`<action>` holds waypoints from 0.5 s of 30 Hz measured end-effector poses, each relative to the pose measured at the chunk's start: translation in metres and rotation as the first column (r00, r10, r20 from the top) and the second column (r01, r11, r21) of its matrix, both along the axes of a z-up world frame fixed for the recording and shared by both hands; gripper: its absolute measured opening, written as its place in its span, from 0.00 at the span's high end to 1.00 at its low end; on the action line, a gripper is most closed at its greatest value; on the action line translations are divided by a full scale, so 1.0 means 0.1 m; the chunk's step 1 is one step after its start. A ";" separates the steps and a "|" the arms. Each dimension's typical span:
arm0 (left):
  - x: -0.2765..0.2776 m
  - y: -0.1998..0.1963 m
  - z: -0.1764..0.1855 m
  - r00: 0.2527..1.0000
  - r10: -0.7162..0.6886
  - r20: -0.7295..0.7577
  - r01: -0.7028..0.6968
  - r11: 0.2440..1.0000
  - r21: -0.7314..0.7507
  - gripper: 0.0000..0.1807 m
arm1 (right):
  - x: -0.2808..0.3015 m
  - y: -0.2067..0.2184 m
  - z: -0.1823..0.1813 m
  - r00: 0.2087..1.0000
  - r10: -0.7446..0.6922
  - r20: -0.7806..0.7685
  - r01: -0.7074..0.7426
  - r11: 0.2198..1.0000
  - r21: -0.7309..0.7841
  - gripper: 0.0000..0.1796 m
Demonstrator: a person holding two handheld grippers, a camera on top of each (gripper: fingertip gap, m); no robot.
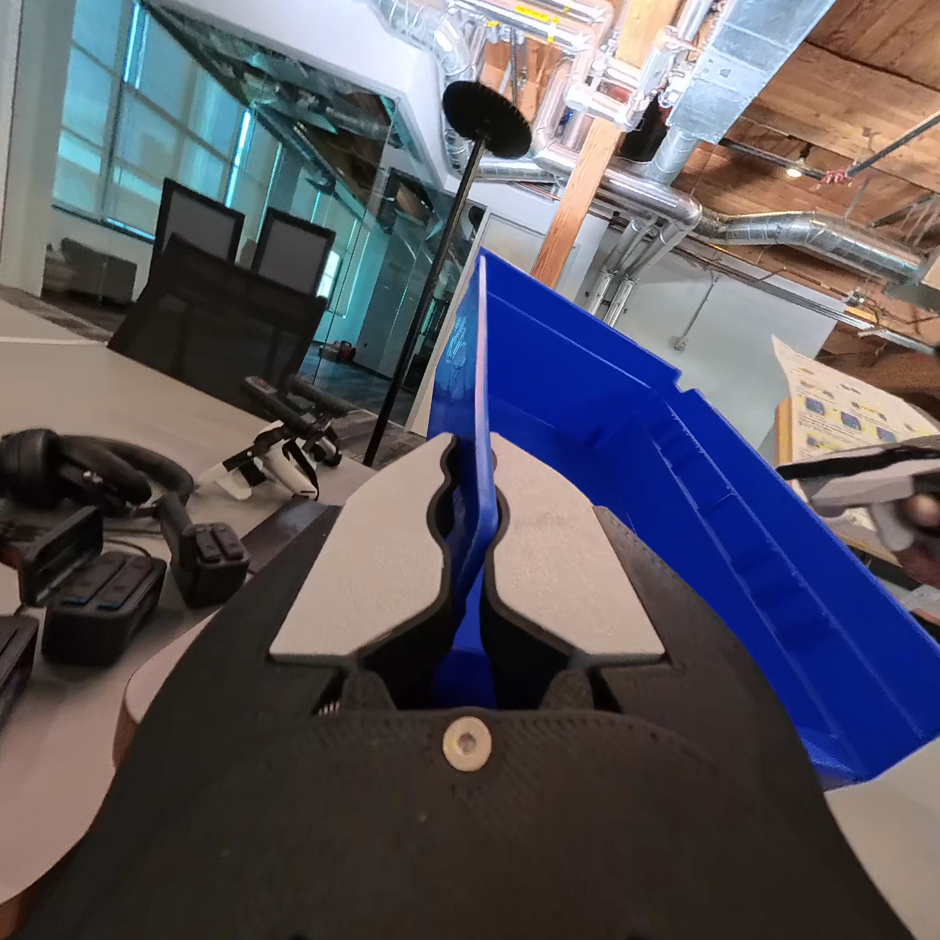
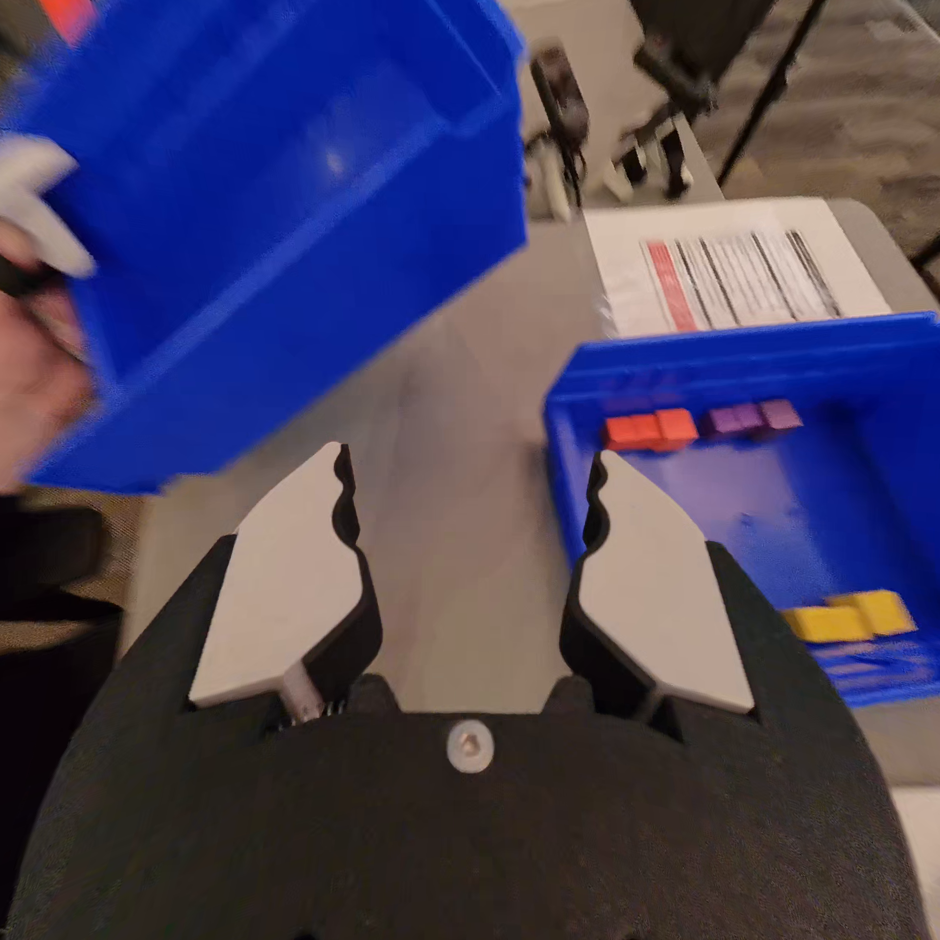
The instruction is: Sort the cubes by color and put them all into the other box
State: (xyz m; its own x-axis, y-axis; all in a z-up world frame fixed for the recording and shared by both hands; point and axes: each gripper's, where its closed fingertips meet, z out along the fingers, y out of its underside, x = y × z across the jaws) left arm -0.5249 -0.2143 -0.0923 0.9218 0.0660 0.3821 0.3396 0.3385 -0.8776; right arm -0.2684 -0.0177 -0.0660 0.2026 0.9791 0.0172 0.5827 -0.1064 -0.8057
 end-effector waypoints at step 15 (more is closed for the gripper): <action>1.38 0.07 0.92 0.969 -0.133 -0.211 0.161 0.979 0.122 0.97 | 0.95 -0.95 0.70 0.766 -0.148 -0.626 -0.094 0.937 -0.337 0.37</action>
State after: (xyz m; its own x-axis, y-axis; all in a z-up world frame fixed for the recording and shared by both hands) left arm -0.3868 -0.2071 0.0002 0.9760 -0.1159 0.1846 0.2166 0.4199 -0.8813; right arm -0.1738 -0.1128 0.0044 0.0738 0.8927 -0.4445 -0.0567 -0.4413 -0.8956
